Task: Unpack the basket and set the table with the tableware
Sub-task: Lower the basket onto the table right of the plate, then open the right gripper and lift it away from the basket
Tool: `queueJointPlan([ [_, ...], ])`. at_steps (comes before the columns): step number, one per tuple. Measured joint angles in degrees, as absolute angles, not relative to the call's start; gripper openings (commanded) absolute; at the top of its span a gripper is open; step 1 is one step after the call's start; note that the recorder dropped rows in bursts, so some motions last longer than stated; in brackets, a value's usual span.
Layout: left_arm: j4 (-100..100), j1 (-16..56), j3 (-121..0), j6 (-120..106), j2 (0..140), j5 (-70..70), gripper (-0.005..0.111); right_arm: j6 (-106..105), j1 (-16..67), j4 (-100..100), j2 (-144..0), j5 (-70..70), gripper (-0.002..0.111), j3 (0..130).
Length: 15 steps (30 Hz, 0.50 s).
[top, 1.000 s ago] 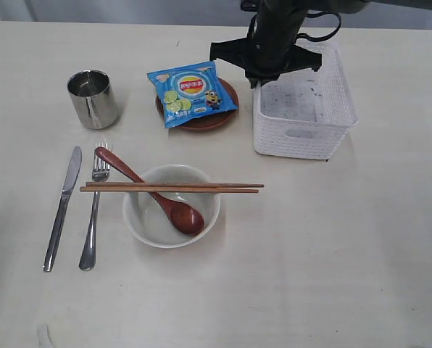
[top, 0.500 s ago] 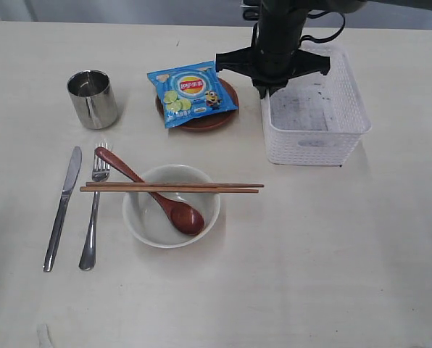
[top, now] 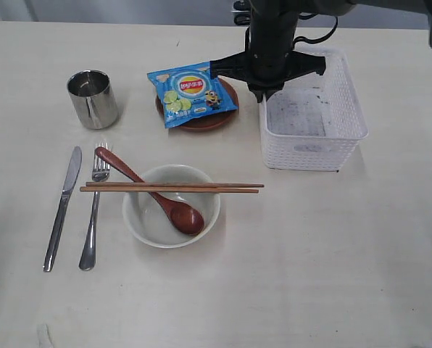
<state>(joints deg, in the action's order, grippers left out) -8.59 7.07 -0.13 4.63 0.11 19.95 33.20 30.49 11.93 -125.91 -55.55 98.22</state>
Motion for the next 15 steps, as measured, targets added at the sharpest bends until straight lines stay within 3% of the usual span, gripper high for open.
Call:
queueJointPlan([
  [7,-8.6,7.1,-0.1,4.6,0.1,20.0,0.000,32.6,30.5,11.8,-125.9,-56.1,0.001,98.4],
  [15,-8.6,7.1,-0.1,4.6,0.1,20.0,0.000,31.9,30.5,10.7,-126.4,-56.7,0.049,97.9],
])
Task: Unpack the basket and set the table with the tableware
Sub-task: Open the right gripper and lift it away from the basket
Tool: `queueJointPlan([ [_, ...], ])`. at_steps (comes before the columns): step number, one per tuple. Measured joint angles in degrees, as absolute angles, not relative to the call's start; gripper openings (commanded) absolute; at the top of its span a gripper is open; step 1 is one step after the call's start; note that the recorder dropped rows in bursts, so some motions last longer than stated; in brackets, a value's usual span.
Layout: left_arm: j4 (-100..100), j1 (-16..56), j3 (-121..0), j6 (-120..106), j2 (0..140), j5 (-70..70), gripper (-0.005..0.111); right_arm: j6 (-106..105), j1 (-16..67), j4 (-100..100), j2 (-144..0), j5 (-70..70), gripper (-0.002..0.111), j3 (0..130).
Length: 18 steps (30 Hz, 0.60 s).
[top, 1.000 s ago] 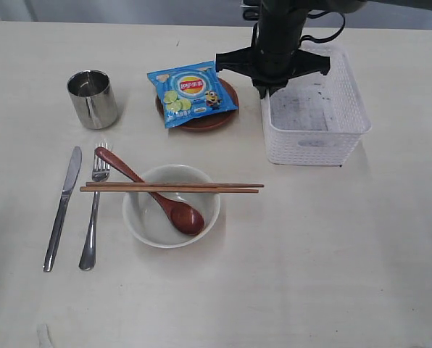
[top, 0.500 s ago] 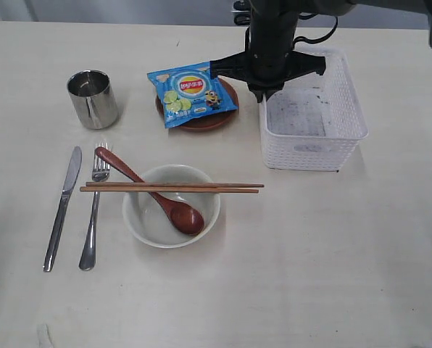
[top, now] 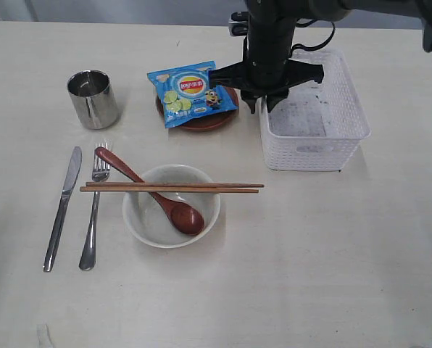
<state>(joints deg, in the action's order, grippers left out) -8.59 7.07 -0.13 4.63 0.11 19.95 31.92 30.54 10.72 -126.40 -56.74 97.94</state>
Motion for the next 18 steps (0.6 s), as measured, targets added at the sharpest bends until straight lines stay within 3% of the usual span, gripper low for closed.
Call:
queueJointPlan([
  [2,-8.6,7.1,-0.1,4.6,0.1,20.0,0.000,31.7,30.6,10.6,-126.4,-56.5,0.053,97.9],
  [9,-8.6,7.1,-0.1,4.6,0.1,20.0,0.000,29.1,30.2,10.5,-120.8,-52.6,0.051,98.0],
  [10,-8.6,7.1,-0.1,4.6,0.1,20.0,0.000,27.9,29.8,10.5,-119.2,-52.3,0.048,98.0],
  [12,-8.6,7.1,-0.1,4.6,0.1,20.0,0.000,24.9,29.2,10.5,-115.9,-51.7,0.031,98.2],
  [15,-8.6,7.1,-0.1,4.6,0.1,20.0,0.000,20.4,28.6,10.5,-111.3,-51.7,-0.001,98.3],
  [18,-8.6,7.1,-0.1,4.6,0.1,20.0,0.000,18.0,28.5,10.5,-107.7,-50.6,0.000,97.4],
])
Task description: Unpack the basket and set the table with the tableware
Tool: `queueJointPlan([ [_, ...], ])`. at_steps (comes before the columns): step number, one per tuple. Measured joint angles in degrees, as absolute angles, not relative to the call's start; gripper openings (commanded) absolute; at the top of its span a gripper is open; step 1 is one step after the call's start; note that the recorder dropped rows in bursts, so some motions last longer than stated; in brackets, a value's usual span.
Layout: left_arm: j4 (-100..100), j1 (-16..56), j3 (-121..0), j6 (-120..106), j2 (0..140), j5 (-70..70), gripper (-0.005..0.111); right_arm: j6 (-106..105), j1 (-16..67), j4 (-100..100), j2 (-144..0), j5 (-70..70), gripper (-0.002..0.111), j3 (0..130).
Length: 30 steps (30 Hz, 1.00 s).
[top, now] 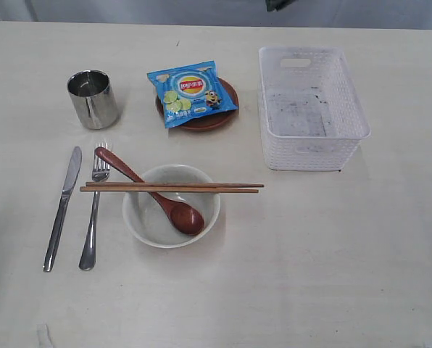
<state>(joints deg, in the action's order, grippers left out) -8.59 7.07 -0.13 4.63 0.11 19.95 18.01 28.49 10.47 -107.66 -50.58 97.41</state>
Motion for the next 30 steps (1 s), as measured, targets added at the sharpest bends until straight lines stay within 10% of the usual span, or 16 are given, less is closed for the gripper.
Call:
queueJointPlan([
  [16,-8.6,7.1,-0.1,4.6,0.1,20.0,0.000,16.0,31.6,10.2,-71.3,-7.6,0.000,51.8],
  [30,-8.6,7.1,-0.1,4.6,0.1,20.0,0.000,16.3,31.6,10.2,-46.3,-4.6,0.000,47.1],
])
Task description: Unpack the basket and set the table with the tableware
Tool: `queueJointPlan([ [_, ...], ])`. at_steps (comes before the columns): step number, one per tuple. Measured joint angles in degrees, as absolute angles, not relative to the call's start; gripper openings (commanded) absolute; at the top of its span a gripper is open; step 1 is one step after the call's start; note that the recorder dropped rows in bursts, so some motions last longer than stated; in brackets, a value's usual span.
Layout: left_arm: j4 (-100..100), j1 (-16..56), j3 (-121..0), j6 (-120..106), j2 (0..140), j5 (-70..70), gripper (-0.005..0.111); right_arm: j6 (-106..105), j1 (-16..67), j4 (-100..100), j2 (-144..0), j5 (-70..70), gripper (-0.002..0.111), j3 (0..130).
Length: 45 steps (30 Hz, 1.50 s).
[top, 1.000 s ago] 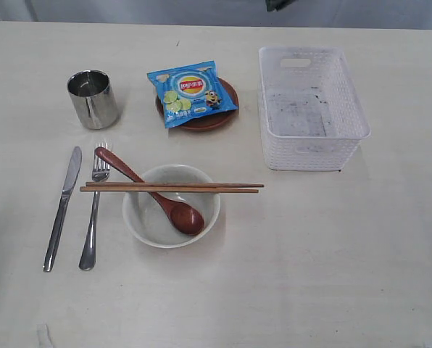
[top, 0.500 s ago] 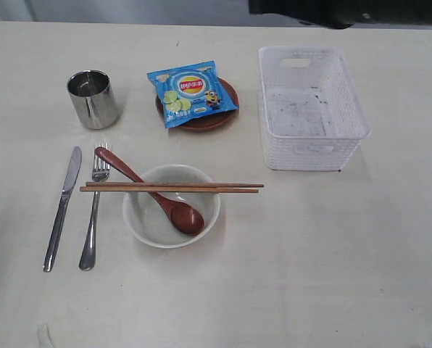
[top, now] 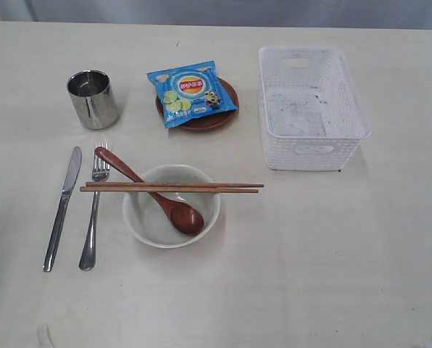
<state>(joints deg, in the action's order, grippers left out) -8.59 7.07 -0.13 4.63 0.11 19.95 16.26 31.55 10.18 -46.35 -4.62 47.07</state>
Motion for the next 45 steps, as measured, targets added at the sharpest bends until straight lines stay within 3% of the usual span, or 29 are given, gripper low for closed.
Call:
queueJointPlan([
  [13,-8.6,7.1,-0.1,4.6,0.1,20.0,0.000,16.3,30.1,10.2,-32.9,-3.5,0.000,46.0],
  [22,-8.6,7.1,-0.1,4.6,0.1,20.0,0.000,16.3,8.9,10.2,-21.1,4.1,0.000,34.4],
  [26,-8.6,7.1,-0.1,4.6,0.1,20.0,0.000,16.3,4.1,10.2,-13.9,3.1,0.000,27.8],
  [36,-8.6,7.1,-0.1,4.6,0.1,20.0,0.000,16.5,3.3,9.5,-3.4,-16.8,0.000,18.2],
  [45,-8.6,7.1,-0.1,4.6,0.1,20.0,0.000,14.7,3.3,6.1,-3.3,-15.9,0.000,9.2],
])
